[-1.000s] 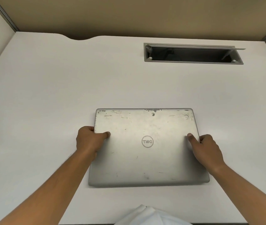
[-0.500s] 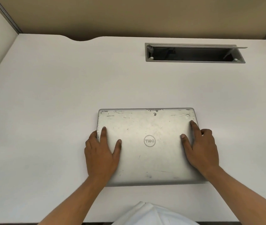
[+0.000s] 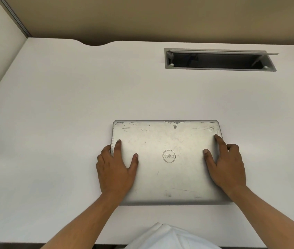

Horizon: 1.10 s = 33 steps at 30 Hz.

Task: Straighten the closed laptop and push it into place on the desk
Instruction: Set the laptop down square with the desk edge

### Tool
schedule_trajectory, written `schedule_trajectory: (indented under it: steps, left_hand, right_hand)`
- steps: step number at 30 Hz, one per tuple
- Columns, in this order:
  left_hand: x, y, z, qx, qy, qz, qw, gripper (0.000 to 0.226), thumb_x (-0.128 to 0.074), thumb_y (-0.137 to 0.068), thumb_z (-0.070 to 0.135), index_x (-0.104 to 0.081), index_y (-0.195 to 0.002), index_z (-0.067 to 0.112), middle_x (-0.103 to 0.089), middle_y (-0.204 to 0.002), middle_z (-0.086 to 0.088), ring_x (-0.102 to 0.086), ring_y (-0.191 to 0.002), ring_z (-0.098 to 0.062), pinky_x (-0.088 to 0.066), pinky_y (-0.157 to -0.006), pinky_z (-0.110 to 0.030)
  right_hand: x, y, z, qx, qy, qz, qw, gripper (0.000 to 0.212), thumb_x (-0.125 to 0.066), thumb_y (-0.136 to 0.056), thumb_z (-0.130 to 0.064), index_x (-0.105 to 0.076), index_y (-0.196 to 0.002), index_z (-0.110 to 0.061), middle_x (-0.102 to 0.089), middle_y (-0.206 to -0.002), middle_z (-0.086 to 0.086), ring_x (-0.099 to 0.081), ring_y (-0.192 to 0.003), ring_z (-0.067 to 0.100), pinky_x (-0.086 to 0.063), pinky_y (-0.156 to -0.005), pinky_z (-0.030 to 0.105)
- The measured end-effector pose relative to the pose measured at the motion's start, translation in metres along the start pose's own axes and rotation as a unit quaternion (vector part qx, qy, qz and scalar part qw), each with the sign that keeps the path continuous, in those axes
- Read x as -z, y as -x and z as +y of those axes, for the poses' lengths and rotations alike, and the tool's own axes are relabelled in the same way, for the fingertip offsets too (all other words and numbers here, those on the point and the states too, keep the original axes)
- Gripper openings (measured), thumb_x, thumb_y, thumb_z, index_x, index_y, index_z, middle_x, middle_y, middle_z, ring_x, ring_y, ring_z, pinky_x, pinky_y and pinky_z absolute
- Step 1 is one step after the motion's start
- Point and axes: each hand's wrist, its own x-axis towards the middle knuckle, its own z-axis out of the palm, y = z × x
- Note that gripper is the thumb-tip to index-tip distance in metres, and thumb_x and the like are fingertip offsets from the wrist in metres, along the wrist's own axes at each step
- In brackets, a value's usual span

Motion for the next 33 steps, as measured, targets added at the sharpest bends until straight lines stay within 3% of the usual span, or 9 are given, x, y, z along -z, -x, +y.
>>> schedule_trajectory:
  steps: [7, 12, 15, 20, 25, 30, 33]
  left_hand:
    - [0.012, -0.007, 0.004, 0.085, 0.075, -0.063, 0.992, 0.085, -0.063, -0.073, 0.067, -0.033, -0.145, 0.035, -0.043, -0.124, -0.009, -0.040, -0.120, -0.030, -0.038, -0.099, -0.040]
    - [0.023, -0.025, 0.012, 0.186, 0.156, -0.114, 0.963, 0.099, -0.081, -0.060, 0.056, -0.030, -0.145, 0.042, -0.047, -0.125, -0.015, -0.044, -0.123, -0.037, -0.044, -0.101, -0.045]
    - [0.026, -0.031, 0.015, 0.211, 0.186, -0.119, 0.952, 0.099, -0.086, -0.057, 0.048, -0.032, -0.140, 0.046, -0.048, -0.126, -0.014, -0.045, -0.121, -0.037, -0.047, -0.097, -0.049]
    - [0.024, -0.033, 0.012, 0.239, 0.215, -0.120, 0.939, 0.109, -0.089, -0.055, 0.042, -0.026, -0.144, 0.050, -0.046, -0.135, -0.012, -0.044, -0.125, -0.036, -0.046, -0.099, -0.051]
    - [0.024, -0.045, 0.010, 0.238, 0.236, -0.120, 0.934, 0.115, -0.091, -0.053, 0.039, -0.026, -0.148, 0.044, -0.043, -0.145, -0.009, -0.042, -0.131, -0.035, -0.044, -0.103, -0.051]
    - [0.027, -0.071, 0.013, 0.237, 0.275, -0.110, 0.925, 0.116, -0.095, -0.050, 0.032, -0.031, -0.146, 0.042, -0.044, -0.145, -0.008, -0.044, -0.131, -0.033, -0.045, -0.103, -0.050]
    - [0.033, -0.094, 0.019, 0.226, 0.297, -0.105, 0.922, 0.118, -0.095, -0.047, 0.030, -0.033, -0.146, 0.041, -0.045, -0.145, -0.007, -0.044, -0.131, -0.034, -0.045, -0.104, -0.051]
  right_hand:
    - [0.005, 0.000, -0.002, -0.016, -0.004, -0.026, 1.000, 0.071, -0.040, -0.085, -0.066, -0.032, -0.148, -0.034, -0.041, -0.102, 0.006, -0.052, -0.088, 0.030, -0.054, -0.077, 0.042]
    - [0.010, -0.009, -0.002, -0.060, -0.042, -0.055, 0.996, 0.070, -0.047, -0.081, -0.069, -0.032, -0.146, -0.046, -0.043, -0.097, 0.006, -0.054, -0.083, 0.028, -0.048, -0.077, 0.036]
    - [0.014, -0.022, -0.005, -0.093, -0.049, -0.087, 0.991, 0.068, -0.047, -0.080, -0.071, -0.028, -0.143, -0.054, -0.052, -0.093, 0.008, -0.058, -0.079, 0.030, -0.052, -0.075, 0.040]
    - [0.016, -0.028, -0.004, -0.114, -0.093, -0.113, 0.983, 0.069, -0.050, -0.081, -0.067, -0.023, -0.144, -0.056, -0.060, -0.093, 0.012, -0.061, -0.073, 0.025, -0.053, -0.072, 0.040]
    - [0.015, -0.039, -0.007, -0.130, -0.134, -0.104, 0.977, 0.077, -0.057, -0.078, -0.066, -0.020, -0.145, -0.054, -0.057, -0.123, 0.008, -0.058, -0.096, 0.028, -0.048, -0.081, 0.040]
    - [0.016, -0.061, -0.025, -0.143, -0.099, -0.096, 0.980, 0.076, -0.054, -0.075, -0.072, -0.023, -0.143, -0.053, -0.058, -0.100, -0.006, -0.050, -0.087, 0.021, -0.037, -0.086, 0.046]
    - [0.018, -0.080, -0.036, -0.154, -0.115, -0.090, 0.977, 0.083, -0.056, -0.075, -0.071, -0.025, -0.146, -0.042, -0.060, -0.111, -0.004, -0.053, -0.096, 0.024, -0.030, -0.088, 0.047]
